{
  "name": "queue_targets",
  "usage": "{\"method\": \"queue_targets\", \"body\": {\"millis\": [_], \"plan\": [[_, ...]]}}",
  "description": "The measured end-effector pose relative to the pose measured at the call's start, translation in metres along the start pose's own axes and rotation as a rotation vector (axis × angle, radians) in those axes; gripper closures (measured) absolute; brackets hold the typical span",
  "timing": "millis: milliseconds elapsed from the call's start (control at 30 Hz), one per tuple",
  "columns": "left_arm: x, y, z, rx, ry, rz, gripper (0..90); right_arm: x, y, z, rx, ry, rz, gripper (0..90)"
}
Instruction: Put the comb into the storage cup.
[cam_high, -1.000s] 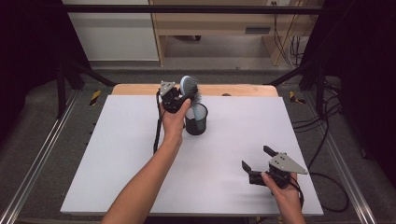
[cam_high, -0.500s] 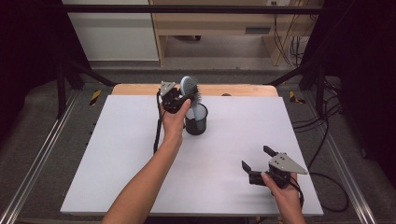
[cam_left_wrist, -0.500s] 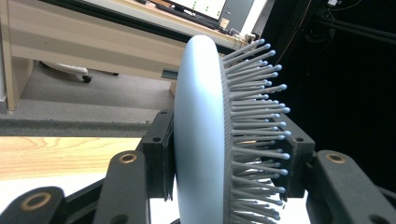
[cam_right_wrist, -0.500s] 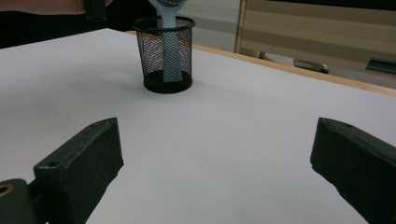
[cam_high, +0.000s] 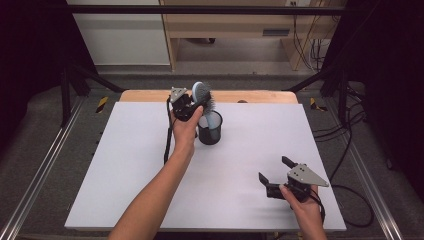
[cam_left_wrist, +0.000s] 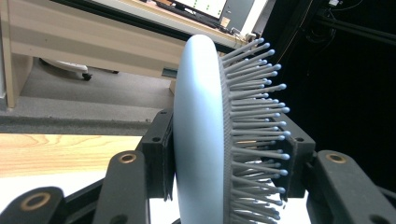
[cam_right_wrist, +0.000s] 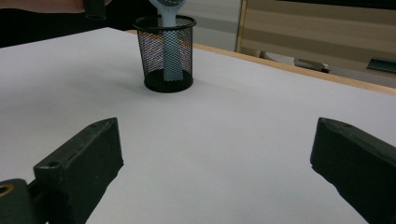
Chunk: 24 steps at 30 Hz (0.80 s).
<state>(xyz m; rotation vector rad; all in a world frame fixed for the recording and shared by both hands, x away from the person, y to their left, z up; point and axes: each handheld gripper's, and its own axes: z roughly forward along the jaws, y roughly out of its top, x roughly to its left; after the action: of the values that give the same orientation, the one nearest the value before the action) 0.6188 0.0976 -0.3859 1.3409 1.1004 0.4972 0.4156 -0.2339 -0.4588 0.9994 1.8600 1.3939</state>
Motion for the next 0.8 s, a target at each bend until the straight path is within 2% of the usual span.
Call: {"method": "queue_targets", "body": {"millis": [233,800], "plan": [[0.002,0.000,-0.001,0.005,-0.004,-0.004,48.9,0.000,0.000,0.000,0.001,0.001,0.000,2.5],[0.015,0.001,-0.005,0.017,-0.012,-0.050,47.4,0.001,0.000,0.001,0.005,0.004,-0.001,2.4]]}}
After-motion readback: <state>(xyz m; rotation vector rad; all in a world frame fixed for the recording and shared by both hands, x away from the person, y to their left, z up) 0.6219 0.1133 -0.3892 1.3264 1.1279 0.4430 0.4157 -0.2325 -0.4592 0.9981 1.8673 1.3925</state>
